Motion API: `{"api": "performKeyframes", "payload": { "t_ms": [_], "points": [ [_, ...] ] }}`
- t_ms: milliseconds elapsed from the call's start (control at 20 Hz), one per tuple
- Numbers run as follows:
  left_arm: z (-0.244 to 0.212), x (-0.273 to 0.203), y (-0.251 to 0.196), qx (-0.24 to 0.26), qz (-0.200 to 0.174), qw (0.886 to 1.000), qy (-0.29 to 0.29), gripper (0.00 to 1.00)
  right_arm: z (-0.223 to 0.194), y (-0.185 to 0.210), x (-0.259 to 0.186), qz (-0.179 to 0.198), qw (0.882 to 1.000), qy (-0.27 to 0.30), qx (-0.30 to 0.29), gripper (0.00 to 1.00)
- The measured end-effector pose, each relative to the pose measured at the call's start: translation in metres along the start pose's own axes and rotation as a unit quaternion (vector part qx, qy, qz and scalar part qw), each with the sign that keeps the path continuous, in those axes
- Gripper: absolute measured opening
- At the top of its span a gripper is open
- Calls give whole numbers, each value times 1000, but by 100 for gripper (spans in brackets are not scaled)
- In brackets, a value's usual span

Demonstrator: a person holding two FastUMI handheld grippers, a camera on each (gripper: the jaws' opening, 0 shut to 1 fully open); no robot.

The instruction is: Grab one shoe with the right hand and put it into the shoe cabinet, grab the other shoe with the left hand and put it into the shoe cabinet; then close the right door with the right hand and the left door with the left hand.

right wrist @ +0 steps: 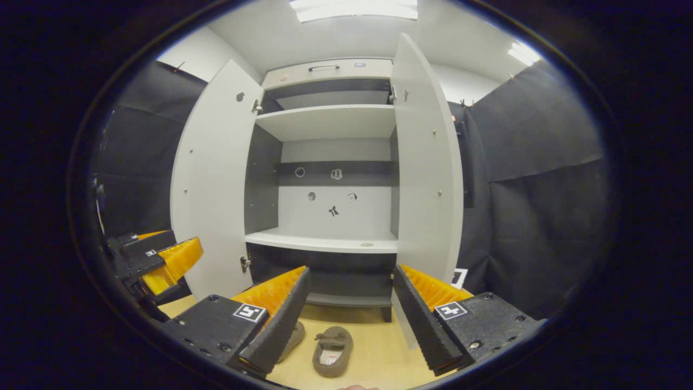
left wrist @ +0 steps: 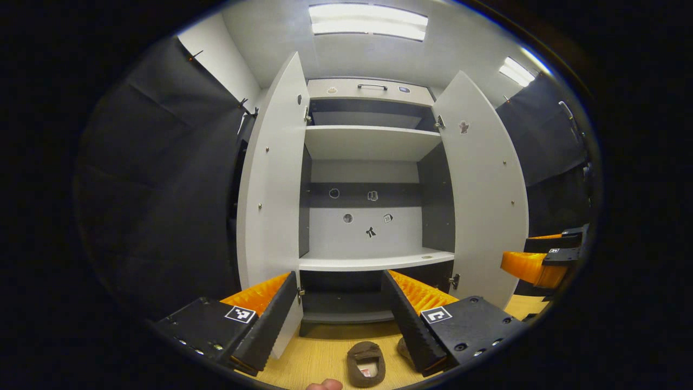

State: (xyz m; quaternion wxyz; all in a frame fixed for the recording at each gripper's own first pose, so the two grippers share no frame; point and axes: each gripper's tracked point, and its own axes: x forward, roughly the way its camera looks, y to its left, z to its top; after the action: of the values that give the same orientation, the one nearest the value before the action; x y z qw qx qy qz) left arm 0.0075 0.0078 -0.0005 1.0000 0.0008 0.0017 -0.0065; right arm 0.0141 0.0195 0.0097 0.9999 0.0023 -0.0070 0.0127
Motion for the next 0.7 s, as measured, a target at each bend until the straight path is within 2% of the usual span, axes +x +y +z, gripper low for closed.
{"api": "performKeyframes", "payload": {
  "t_ms": [200, 250, 350, 400, 700],
  "points": [
    [0, 1, 3, 4, 2, 1000, -3, 95, -1, 4, 4, 2, 1000, -7, -10, 98],
    [-2, 2, 5, 7, 4, 1000, -2, 95, -4, 6, 5, 5, 1000, -5, -12, 94],
    [-6, 2, 8, 7, 7, 1000, 1, 95, -12, 12, 10, 14, 1000, 2, -11, 94],
    [-8, 2, 9, 5, 9, 1000, 3, 95, -19, 16, 14, 19, 1000, 9, -13, 98],
    [-15, -3, 14, -3, 18, 1000, 9, 95, -96, 39, 43, 50, 995, 78, -40, 98]
  ]
}}
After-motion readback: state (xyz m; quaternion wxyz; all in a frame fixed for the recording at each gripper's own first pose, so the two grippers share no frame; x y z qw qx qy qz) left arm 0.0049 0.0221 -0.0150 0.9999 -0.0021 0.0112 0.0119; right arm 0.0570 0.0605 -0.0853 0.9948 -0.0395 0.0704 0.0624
